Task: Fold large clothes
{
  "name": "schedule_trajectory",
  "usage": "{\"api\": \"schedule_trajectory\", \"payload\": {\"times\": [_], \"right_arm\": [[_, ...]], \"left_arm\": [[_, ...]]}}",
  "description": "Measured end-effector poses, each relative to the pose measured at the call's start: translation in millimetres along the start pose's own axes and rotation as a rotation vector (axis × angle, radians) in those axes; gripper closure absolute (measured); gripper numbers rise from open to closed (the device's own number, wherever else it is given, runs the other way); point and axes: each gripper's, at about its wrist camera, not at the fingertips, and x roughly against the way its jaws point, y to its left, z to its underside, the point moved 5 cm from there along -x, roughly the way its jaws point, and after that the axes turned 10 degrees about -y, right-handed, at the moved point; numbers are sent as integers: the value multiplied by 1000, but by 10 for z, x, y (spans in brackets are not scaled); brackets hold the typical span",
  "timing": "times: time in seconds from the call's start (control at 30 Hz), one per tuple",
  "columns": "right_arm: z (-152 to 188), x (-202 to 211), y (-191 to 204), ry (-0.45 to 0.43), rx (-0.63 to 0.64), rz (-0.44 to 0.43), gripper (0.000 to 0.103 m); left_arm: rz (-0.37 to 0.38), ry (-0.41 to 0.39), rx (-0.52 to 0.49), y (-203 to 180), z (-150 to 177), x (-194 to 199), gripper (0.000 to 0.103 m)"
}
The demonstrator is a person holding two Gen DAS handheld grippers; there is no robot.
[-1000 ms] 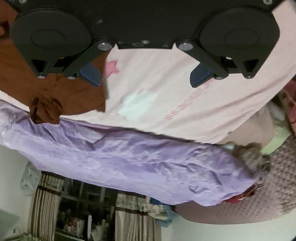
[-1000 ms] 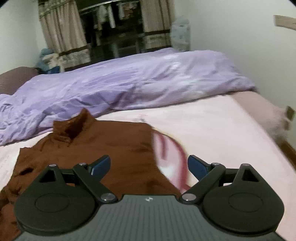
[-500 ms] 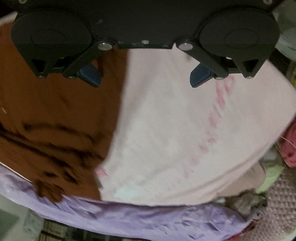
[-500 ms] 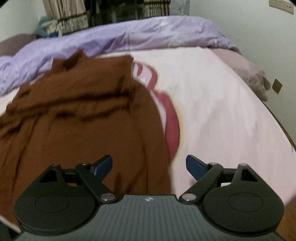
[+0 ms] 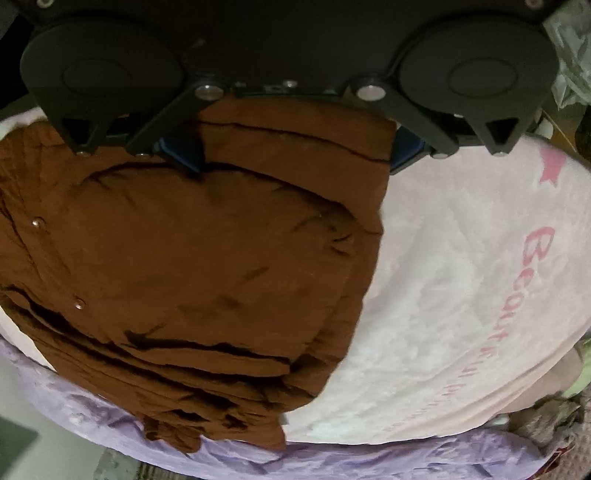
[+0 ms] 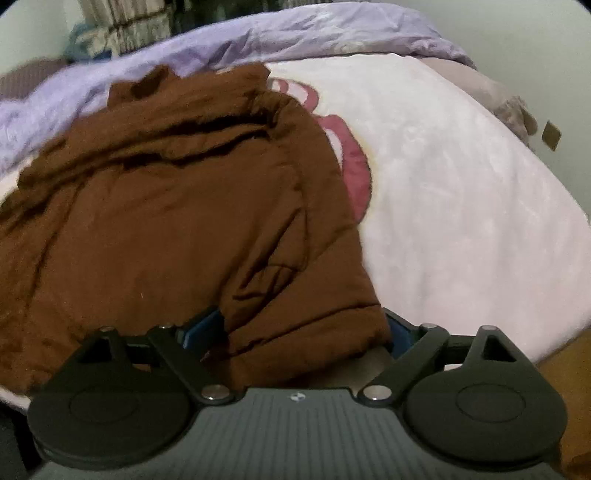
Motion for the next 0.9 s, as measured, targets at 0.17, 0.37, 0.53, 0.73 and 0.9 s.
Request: {"api": "schedule_trajectory", "payload": {"times": [0.17,0.37,0.53,0.73,0.9], "right_arm": [[34,83,28,-6,-27,-90,15],[-26,9,-6,-26,-50,-81,14],[-156,-87,-178,-26,-169,-115,11],[-241,-207,-15,4,-37,-113,41],[-290,-188,-62,1,-61,-110,82]], "left_arm": [[189,-26,22,-132,-137,92,0],[115,33,33,-22,-139,-160,0],[199,24,150,107,-155,-135,0],[186,21,116,-79,-224,-149,19],[137,15,191,61,-330,-155,87]]}}
